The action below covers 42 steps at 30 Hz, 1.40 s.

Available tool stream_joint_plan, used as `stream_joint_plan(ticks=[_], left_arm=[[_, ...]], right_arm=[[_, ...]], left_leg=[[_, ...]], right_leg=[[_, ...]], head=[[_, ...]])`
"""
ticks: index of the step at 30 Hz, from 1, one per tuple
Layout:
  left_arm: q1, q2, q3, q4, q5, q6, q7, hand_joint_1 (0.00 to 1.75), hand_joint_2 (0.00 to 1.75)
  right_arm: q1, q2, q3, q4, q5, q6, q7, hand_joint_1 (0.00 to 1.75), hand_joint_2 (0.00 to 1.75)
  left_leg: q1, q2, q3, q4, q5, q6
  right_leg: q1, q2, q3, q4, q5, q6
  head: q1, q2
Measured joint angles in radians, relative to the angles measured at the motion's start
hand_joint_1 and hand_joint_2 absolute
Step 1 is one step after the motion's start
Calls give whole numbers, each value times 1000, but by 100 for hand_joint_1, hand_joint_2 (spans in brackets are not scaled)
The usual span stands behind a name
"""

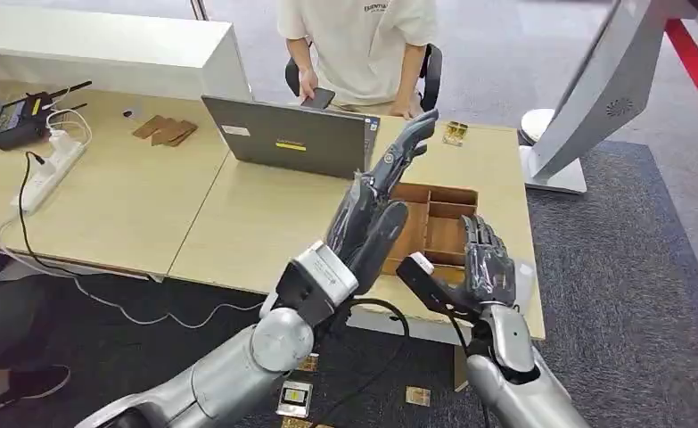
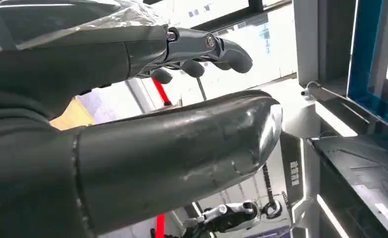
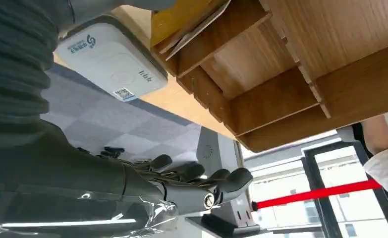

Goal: Pass the card to the sensor for recognition and then transmit it.

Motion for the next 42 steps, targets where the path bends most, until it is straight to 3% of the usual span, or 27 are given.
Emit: stream_joint_plan(ticks=[18, 26, 42], left_arm=[[4, 0, 2, 0, 1, -8, -8, 0, 0], [3, 0, 1, 1, 20, -7, -26, 0, 0], [2, 0, -3, 4, 33, -2, -40, 0, 0]], right_arm=[[-29, 35, 11, 100, 97, -24, -26, 0, 175], [-55, 40, 22, 140, 218, -24, -25, 0, 175], [-93, 43, 46, 221, 243, -24, -26, 0, 175]], left_leg=[[0, 0, 0, 0, 0, 0], [0, 0, 0, 0, 0, 0], [0, 0, 0, 0, 0, 0]], right_leg=[[0, 0, 0, 0, 0, 0], [0, 0, 0, 0, 0, 0], [0, 0, 0, 0, 0, 0]], head=[[0, 0], [0, 0], [0, 0]])
